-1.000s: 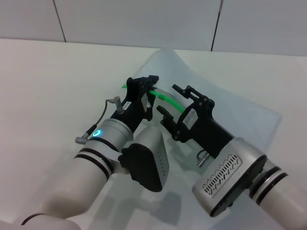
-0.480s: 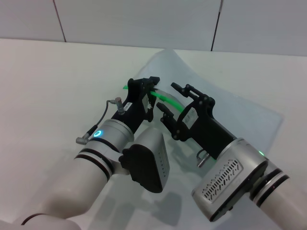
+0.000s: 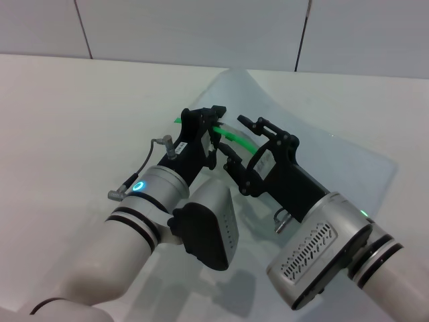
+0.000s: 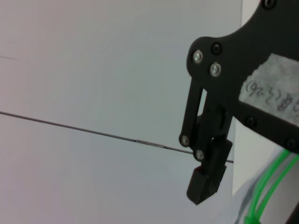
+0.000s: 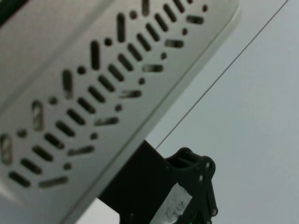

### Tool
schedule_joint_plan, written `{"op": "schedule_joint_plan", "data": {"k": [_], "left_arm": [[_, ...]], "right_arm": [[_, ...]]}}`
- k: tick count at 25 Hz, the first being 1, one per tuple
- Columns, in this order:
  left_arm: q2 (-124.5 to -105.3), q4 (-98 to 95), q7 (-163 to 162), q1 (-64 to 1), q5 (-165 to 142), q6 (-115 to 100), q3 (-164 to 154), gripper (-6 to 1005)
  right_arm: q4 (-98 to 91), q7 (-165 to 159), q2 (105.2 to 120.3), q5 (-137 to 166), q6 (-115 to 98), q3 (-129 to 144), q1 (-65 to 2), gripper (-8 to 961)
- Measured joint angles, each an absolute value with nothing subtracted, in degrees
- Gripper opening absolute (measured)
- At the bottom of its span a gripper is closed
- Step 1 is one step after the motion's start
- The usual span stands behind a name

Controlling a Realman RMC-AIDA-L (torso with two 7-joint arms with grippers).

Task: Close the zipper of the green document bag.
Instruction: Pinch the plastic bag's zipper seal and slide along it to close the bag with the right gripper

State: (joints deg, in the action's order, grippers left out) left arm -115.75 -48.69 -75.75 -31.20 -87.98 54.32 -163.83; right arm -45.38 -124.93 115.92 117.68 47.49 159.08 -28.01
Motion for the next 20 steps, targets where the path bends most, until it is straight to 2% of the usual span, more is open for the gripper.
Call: {"op": "schedule_joint_plan", "data": {"k": [5, 16, 20], "left_arm": [[-115.79, -48.7, -75.7, -31.2, -88.0, 54.3, -163.8, 108], [-115.83, -48.7, -75.6, -31.3, -88.2, 54.2, -163.8, 111], [-115.83, -48.7, -75.6, -31.3, -88.6, 54.2, -163.8, 113]], "right_arm": [[-45.3, -124.9, 115.92, 117.8, 47.6, 159.1, -28.0, 513], [-45.0, -124.9, 115.92, 117.7, 47.6, 159.2, -28.0, 324], [-44.9, -124.9, 115.92, 117.8, 47.6, 159.2, -28.1, 318]]}}
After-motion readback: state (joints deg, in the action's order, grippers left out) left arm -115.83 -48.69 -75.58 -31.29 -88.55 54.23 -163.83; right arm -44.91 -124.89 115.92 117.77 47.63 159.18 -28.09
